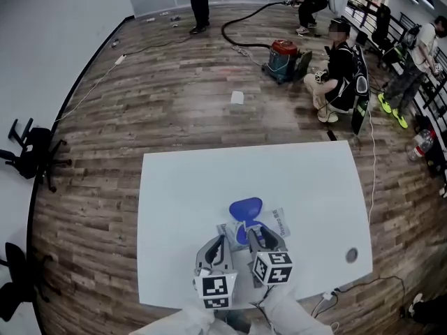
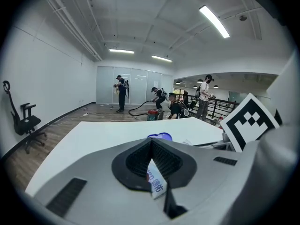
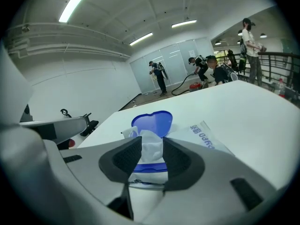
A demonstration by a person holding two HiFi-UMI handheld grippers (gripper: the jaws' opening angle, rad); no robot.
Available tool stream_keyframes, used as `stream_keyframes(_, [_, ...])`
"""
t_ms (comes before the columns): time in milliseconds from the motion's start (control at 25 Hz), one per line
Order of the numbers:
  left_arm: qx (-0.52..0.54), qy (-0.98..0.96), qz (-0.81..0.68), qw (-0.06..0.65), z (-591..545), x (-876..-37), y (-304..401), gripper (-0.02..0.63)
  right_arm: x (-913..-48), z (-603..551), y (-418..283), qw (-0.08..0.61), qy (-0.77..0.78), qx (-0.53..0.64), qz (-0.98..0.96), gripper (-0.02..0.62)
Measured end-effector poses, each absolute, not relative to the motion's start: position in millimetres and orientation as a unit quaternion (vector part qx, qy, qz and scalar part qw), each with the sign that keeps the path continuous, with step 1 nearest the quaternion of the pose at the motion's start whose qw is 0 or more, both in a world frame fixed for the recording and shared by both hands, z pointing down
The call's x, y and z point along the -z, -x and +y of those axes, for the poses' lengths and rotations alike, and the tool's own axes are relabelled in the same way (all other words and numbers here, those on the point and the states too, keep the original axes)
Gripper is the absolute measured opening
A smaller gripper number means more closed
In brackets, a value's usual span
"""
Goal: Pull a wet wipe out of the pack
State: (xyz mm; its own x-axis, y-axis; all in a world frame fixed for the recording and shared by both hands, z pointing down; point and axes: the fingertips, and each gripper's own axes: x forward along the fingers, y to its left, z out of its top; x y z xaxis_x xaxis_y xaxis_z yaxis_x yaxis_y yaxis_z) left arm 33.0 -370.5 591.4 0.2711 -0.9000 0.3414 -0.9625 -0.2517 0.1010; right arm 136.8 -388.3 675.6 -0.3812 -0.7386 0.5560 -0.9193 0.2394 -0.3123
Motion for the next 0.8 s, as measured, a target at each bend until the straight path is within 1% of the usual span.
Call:
stream_keyframes(560, [-0.111,-0.778,-0.597,0.159,-378.4,-601.3,-23.1,0.0,-686.6,-392.5,-131.3,0.175,-0.539,-0.312,-0.763,0.123])
stream_keyframes(680, [-0.11,-0.781,-0.595,0.158,-378.6,-600.4,-25.6,0.0,-685.2,-392.5,-132.8,0.179,-0.543,-0.307,-0.761,0.076])
stream_keyframes(800, [-0.108,-0.78,-0.595,0.159,-379.4,-599.3,-24.7,0.0,-683.8,-392.7,-131.1,0.181,-0.545,-0.305,-0.76,0.056])
